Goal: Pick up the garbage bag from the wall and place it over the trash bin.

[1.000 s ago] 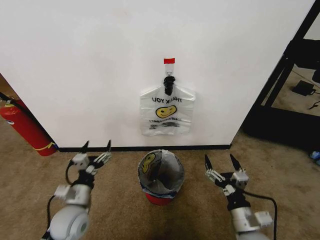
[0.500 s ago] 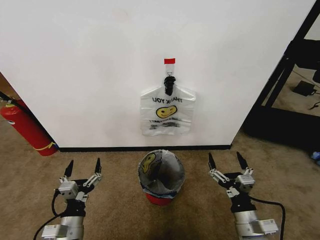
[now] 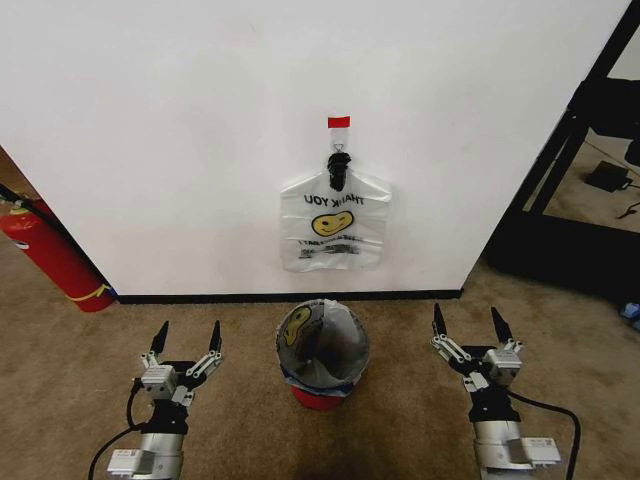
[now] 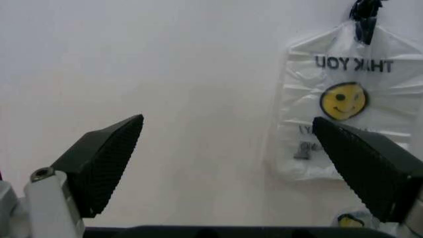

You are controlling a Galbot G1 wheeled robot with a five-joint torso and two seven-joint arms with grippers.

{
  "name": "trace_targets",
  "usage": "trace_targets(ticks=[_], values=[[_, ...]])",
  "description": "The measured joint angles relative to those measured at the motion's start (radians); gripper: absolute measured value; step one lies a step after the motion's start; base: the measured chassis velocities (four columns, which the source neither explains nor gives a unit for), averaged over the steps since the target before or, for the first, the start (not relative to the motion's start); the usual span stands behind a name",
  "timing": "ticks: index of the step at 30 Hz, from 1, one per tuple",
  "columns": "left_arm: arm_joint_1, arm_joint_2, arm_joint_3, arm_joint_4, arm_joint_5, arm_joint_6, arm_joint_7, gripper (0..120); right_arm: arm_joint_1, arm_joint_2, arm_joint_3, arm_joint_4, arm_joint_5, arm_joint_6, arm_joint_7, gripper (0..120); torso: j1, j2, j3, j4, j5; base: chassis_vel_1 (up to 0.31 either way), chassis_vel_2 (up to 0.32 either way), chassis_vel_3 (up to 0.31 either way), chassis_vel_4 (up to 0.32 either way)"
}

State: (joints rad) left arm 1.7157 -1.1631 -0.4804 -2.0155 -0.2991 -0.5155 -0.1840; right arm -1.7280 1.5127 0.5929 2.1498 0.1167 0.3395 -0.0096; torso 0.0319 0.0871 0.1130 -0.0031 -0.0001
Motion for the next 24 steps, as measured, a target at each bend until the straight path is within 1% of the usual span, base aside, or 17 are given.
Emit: trace_targets(ticks=[24], values=[[-0.001, 0.001, 0.0, 0.0, -0.005, 0.004, -0.001, 100, 0.0, -0.002, -0.001, 0.002, 0.001, -0.002, 0.001, 100, 0.0, 0.0, 0.0, 0.0, 0.0, 0.0, 0.0, 0.0, 0.0]])
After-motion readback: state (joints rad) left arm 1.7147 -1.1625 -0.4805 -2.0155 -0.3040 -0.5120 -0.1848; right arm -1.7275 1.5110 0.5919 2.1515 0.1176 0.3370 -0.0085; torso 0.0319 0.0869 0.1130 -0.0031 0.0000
